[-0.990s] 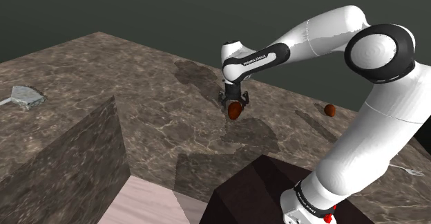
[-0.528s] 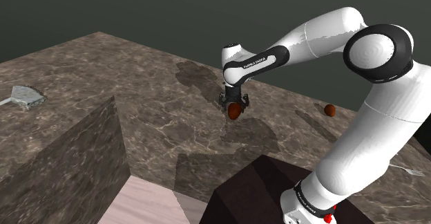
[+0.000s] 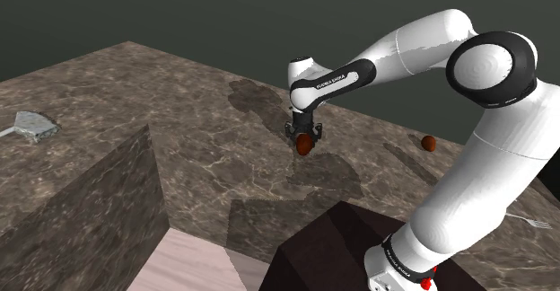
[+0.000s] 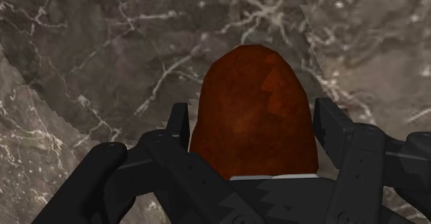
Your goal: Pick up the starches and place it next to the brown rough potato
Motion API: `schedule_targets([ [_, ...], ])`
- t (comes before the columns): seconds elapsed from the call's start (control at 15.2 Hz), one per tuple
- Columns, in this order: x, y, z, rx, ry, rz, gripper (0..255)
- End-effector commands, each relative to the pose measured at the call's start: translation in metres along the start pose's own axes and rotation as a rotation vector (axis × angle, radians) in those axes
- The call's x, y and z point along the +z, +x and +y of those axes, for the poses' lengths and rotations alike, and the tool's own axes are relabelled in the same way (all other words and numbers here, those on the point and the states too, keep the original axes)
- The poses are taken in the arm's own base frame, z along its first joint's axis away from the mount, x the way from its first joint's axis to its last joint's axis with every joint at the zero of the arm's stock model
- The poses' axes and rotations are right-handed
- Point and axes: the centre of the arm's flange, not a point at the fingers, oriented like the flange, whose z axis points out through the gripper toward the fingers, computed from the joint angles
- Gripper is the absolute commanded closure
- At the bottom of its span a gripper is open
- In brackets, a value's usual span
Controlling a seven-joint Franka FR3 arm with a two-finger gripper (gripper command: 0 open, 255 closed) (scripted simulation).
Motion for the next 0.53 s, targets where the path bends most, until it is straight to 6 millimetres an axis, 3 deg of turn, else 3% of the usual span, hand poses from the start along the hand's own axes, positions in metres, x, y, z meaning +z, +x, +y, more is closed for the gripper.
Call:
schedule_targets([
  [0.0, 0.000, 0.000, 0.000, 0.000, 0.000, 0.000, 255],
  [0.2, 0.001, 0.000, 0.000, 0.000, 0.000, 0.000, 255],
  [0.46, -0.019, -0.001, 0.007, 0.000, 0.000, 0.000, 255],
])
